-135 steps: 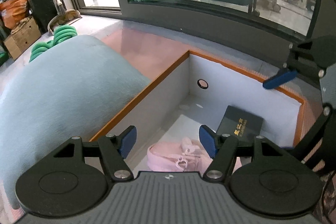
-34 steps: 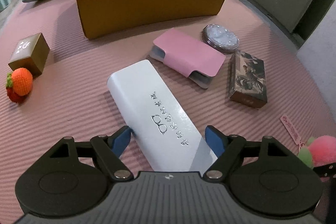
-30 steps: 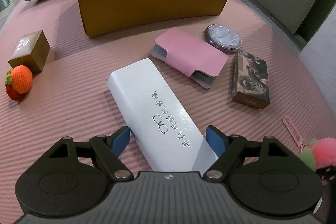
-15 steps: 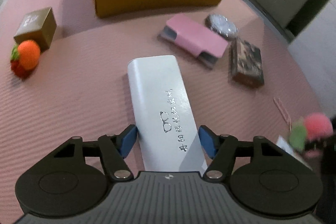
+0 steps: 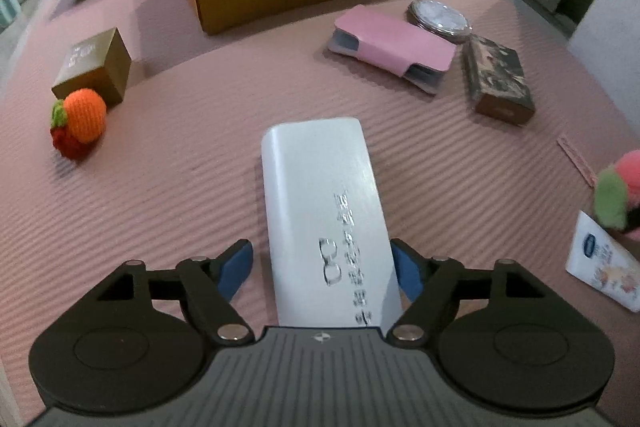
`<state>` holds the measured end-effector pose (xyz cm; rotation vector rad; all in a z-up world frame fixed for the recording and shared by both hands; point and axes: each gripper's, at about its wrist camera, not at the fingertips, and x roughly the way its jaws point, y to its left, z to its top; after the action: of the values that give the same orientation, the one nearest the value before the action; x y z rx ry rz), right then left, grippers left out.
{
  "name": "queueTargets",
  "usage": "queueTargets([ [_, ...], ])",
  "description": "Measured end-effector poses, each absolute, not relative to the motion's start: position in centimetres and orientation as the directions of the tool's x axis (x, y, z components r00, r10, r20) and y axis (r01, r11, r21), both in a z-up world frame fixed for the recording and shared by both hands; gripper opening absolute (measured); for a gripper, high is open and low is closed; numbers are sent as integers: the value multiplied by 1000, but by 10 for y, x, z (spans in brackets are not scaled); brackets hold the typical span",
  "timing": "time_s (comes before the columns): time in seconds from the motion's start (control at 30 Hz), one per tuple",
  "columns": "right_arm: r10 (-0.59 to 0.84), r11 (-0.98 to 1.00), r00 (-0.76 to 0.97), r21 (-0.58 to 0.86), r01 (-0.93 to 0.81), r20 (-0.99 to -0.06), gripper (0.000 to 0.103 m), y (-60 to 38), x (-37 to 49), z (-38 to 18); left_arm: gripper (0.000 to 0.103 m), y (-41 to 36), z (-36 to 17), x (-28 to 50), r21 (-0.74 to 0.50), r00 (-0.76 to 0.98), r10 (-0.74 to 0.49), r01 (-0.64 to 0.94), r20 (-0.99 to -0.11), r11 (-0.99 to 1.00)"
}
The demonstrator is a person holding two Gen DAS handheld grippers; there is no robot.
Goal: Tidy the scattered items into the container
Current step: 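Grasp the white glasses case with the left tool while the right tool grasps the pink pom-pom, then lift and carry the glasses case and pom-pom over the box with both tools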
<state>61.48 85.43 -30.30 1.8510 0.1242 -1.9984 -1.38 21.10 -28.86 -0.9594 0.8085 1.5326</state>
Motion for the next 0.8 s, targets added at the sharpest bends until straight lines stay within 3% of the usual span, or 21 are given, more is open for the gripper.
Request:
queueTargets([
  [0.1,-228,-909,-42,197,367,-973,47,852,612,-304,88,213,-289,-14,-1,-78,435,-984,-897,-176],
  [0.17,-226,-908,-47,193,371,-973,47,852,609,-304,72,210,-287,-16,-10,-74,447,-983,-891,-182],
  [0.8,-287,-890,-128,215,403,-949,45,845,594,-263,71,193,-250,-36,-110,-15,524,-972,-852,-208],
])
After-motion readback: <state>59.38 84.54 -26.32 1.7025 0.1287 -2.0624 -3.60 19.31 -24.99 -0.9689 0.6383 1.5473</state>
